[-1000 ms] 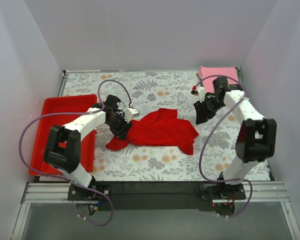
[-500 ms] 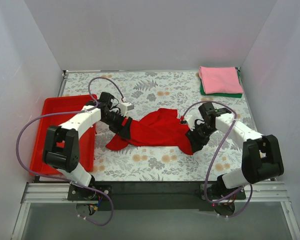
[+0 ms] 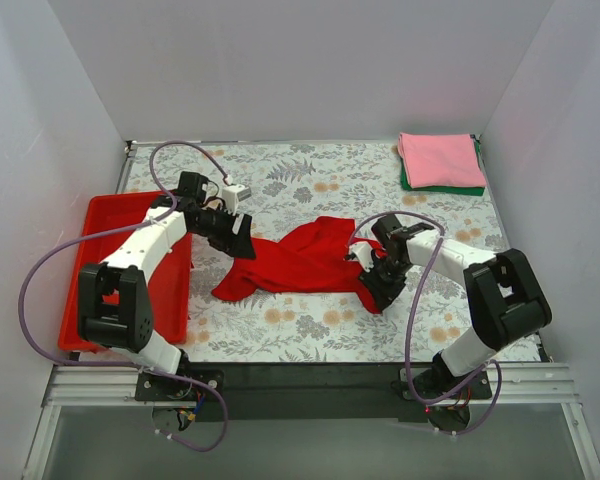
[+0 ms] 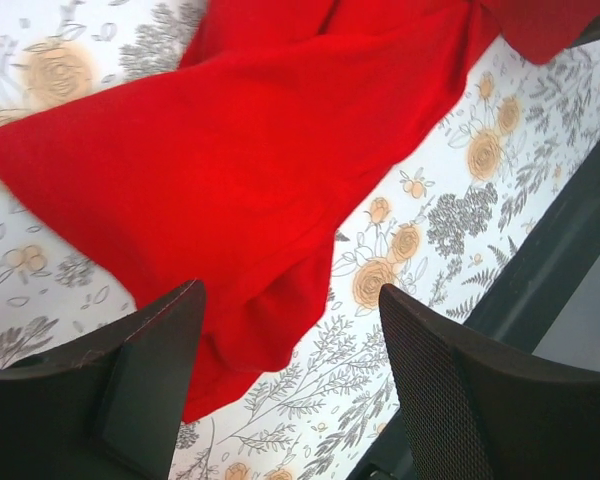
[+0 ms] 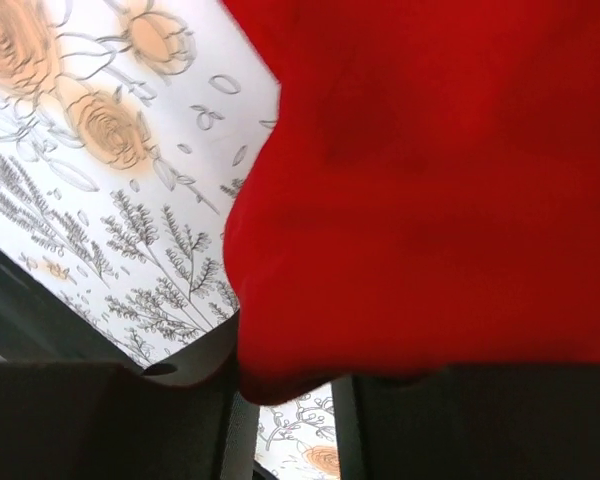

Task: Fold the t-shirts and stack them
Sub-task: Flatten the tshirt out

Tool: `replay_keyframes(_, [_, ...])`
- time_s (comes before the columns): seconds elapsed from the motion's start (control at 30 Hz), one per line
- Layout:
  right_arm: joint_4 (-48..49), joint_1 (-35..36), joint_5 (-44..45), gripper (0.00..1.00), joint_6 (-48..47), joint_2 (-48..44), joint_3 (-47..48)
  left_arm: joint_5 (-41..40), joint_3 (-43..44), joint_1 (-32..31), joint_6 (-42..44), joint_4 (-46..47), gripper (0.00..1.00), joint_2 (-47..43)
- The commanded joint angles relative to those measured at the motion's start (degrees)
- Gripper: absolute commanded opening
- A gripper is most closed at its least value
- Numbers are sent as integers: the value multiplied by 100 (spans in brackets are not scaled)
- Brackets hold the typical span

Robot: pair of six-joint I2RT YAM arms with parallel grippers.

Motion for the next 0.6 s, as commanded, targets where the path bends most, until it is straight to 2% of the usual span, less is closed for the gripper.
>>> replay_keyframes(0.0, [521, 132, 444, 35, 276, 442, -148, 195, 196, 289, -76, 105, 69, -167])
replay_keyframes(0.03, [521, 140, 480, 28, 294, 468, -148, 169, 205, 333, -41, 70, 69, -158])
replay_keyframes(0.1, [556, 132, 586, 22, 338, 486, -157, 125, 170, 395, -23, 69, 69, -176])
replay_keyframes(0.2, [583, 140, 735, 5, 400, 521, -166, 20, 117, 465, -5, 148, 69, -264])
replay_keyframes(0.23, [609, 140, 761, 1, 434, 504, -166, 11, 126, 492, 12, 148, 69, -272])
replay_keyframes(0.4, [697, 0, 1025, 1, 347, 74, -175, 20, 143, 509, 21, 140, 69, -238])
replay_keyframes(0.57, [592, -1001, 1262, 1, -441, -304, 36, -7, 170, 509, 74, 113, 70, -202])
